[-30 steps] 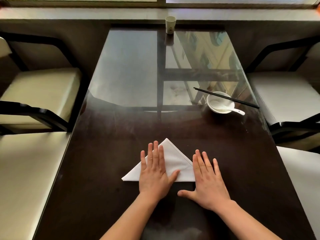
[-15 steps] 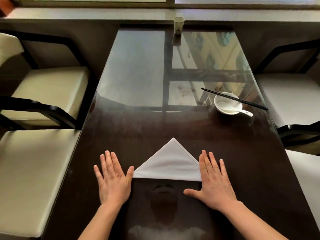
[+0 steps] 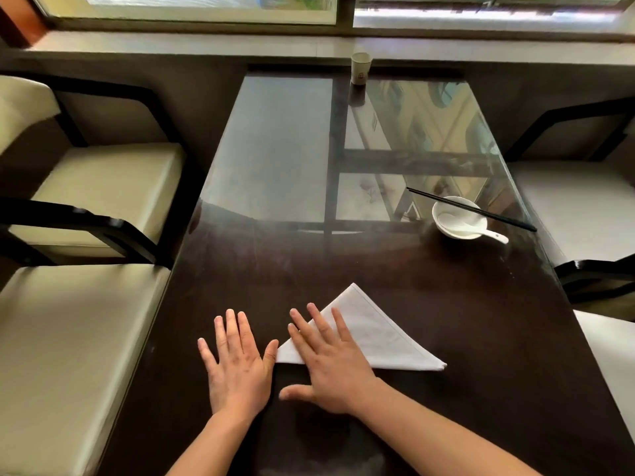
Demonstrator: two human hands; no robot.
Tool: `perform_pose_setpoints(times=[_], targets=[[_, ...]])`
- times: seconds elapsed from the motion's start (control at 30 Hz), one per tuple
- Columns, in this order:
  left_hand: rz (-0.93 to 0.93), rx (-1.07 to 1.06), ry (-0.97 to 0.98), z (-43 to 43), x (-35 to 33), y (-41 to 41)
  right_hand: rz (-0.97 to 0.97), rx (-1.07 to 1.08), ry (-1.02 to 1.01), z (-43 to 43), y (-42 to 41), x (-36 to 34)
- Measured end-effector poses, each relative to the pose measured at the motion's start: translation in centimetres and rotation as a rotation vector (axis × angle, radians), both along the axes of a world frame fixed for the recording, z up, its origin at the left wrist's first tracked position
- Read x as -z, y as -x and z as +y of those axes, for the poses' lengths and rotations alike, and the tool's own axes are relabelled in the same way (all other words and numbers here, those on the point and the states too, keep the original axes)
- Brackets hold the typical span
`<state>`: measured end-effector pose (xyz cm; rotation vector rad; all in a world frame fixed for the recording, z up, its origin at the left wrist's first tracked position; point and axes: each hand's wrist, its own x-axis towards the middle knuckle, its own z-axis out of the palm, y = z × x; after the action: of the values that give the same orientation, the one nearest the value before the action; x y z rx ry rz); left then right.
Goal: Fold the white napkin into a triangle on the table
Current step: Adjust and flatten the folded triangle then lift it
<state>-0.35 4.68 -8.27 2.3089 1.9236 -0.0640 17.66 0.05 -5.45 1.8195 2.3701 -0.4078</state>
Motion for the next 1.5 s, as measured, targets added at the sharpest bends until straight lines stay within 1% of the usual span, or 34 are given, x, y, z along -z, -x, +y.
perform_pose_setpoints(times=[0.1,0.2,0.3,0.4,0.57,0.6,0.67,0.73,0.83,0.9,1.0,1.23,1.3,1.4,1.5], targets=[[-0.006,0.003,-0.001,0.0,-0.1,-0.1,0.009,0.075,-0.016,0.4,-1.7,1.2],[0.007,0.001,0.007,0.0,-0.2,-0.1,-0.037,0.193,-0.017,1.7,-4.9,1.4],[0.018,-0.001,0.001,0.0,-0.3,-0.1,-0.080,0.254,-0.026,2.6,-7.6,1.4],[0.014,-0.002,0.010,0.0,-0.4,-0.2,-0.069,0.306,-0.042,2.8,-8.2,1.9],[0.014,-0.005,0.031,0.0,-1.1,-0.3,-0.070,0.536,-0.020,3.0,-9.4,1.1],[0.014,-0.004,0.032,0.0,-1.3,-0.4,-0.085,0.537,-0.013,2.7,-9.6,0.5],[0.007,0.004,0.028,0.0,-1.5,-0.4,-0.109,0.471,-0.030,1.2,-9.4,-0.7],[-0.009,0.007,0.014,0.0,-1.6,-0.4,-0.071,0.360,-0.070,-1.5,-7.8,-1.4],[-0.023,0.012,0.025,-0.1,-1.5,-0.5,0.010,0.186,-0.059,-6.2,-4.3,-1.3],[-0.022,0.013,0.020,-0.1,-1.2,-0.4,0.009,0.154,-0.039,-7.9,-3.1,-0.9],[-0.027,0.012,0.027,-0.1,-1.1,-0.5,-0.039,0.253,-0.008,-9.6,-4.2,-0.6],[-0.012,0.006,0.027,-0.1,-1.1,-0.4,-0.115,0.509,0.038,-14.1,-11.1,-0.5],[-0.010,0.002,0.039,-0.1,-1.3,-0.5,-0.080,0.568,0.038,-14.8,-12.4,-0.6],[0.001,-0.009,0.068,-0.1,-1.5,-0.5,0.033,0.598,0.010,-15.0,-13.3,-0.5],[-0.063,-0.022,0.087,-0.2,-1.9,-0.8,0.117,0.693,-0.142,-14.3,-13.7,-1.5]])
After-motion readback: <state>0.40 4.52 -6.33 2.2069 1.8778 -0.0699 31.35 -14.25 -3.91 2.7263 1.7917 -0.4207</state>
